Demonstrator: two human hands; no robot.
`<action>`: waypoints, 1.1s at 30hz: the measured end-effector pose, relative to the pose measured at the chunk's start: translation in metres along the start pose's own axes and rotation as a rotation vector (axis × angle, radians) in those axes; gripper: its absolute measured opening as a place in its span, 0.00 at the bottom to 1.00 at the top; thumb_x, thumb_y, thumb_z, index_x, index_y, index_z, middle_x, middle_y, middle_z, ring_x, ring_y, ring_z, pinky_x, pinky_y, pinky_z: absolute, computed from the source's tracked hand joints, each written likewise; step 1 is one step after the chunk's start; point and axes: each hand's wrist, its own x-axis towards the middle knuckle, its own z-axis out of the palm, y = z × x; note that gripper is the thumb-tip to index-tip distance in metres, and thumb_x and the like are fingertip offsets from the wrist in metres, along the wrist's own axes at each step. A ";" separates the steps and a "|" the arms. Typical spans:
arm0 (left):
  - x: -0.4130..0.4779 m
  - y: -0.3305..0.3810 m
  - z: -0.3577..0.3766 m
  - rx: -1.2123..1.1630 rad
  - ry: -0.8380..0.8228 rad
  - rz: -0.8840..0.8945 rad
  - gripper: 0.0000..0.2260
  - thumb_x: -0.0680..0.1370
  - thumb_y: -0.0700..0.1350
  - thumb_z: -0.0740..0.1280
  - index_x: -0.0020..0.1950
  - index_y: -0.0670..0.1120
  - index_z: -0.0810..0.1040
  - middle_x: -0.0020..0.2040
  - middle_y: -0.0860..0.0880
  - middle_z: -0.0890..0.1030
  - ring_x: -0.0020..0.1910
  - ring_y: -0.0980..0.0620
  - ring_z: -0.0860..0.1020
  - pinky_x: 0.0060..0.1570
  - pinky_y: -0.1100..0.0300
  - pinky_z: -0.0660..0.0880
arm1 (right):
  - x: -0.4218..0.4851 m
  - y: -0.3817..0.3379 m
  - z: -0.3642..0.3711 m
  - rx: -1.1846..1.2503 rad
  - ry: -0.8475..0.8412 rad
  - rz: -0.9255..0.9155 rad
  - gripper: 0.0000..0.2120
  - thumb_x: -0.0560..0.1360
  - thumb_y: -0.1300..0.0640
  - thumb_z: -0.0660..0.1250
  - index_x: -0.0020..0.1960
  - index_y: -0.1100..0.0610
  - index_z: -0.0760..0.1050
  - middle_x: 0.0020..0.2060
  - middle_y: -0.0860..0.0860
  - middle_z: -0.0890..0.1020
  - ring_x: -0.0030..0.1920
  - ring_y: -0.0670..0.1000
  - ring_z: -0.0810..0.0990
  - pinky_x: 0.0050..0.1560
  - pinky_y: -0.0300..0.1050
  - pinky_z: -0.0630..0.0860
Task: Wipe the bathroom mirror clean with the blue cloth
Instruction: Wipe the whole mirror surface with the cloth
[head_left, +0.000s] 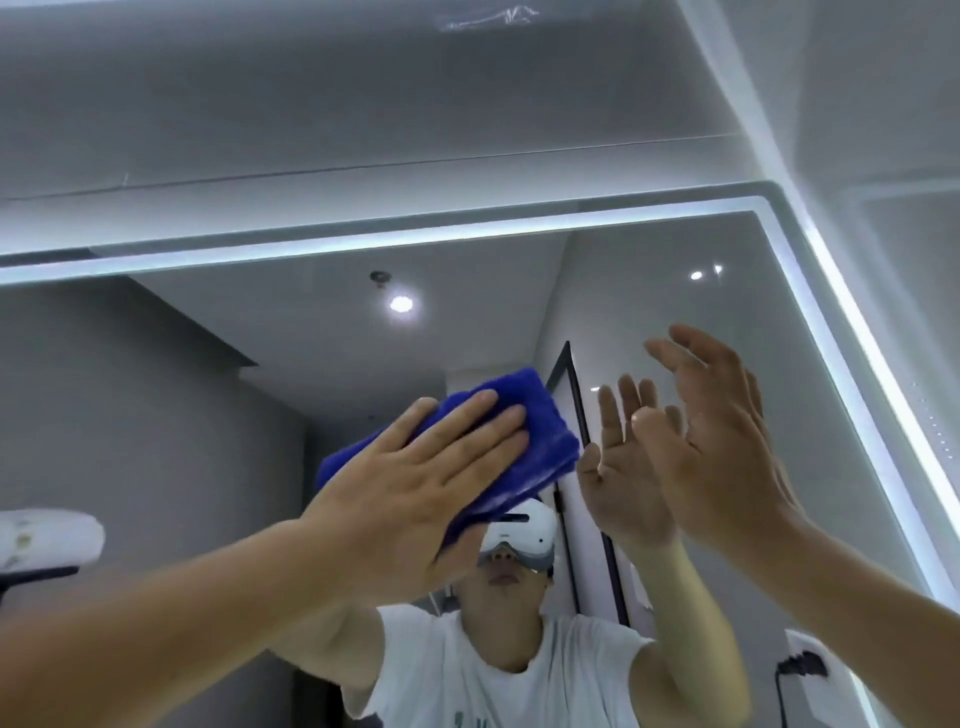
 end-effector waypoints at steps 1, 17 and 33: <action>-0.004 -0.003 0.000 0.019 -0.016 0.079 0.31 0.81 0.60 0.55 0.81 0.51 0.52 0.81 0.52 0.53 0.80 0.49 0.49 0.75 0.43 0.55 | 0.002 0.003 -0.003 0.000 0.007 0.010 0.28 0.71 0.49 0.55 0.70 0.50 0.67 0.72 0.45 0.63 0.71 0.45 0.59 0.65 0.43 0.59; 0.164 -0.116 -0.039 -0.221 -0.004 -0.560 0.32 0.80 0.55 0.53 0.81 0.52 0.44 0.81 0.55 0.44 0.80 0.54 0.42 0.77 0.45 0.48 | 0.010 0.031 -0.026 -0.021 0.031 -0.046 0.27 0.70 0.49 0.55 0.69 0.48 0.67 0.72 0.43 0.62 0.70 0.43 0.58 0.65 0.44 0.60; 0.020 0.062 0.004 -0.055 0.076 -0.251 0.31 0.80 0.58 0.52 0.81 0.48 0.52 0.81 0.49 0.53 0.80 0.47 0.49 0.75 0.41 0.55 | -0.070 -0.005 -0.017 -0.022 -0.078 0.083 0.29 0.71 0.49 0.54 0.72 0.51 0.66 0.73 0.47 0.62 0.72 0.48 0.59 0.71 0.51 0.63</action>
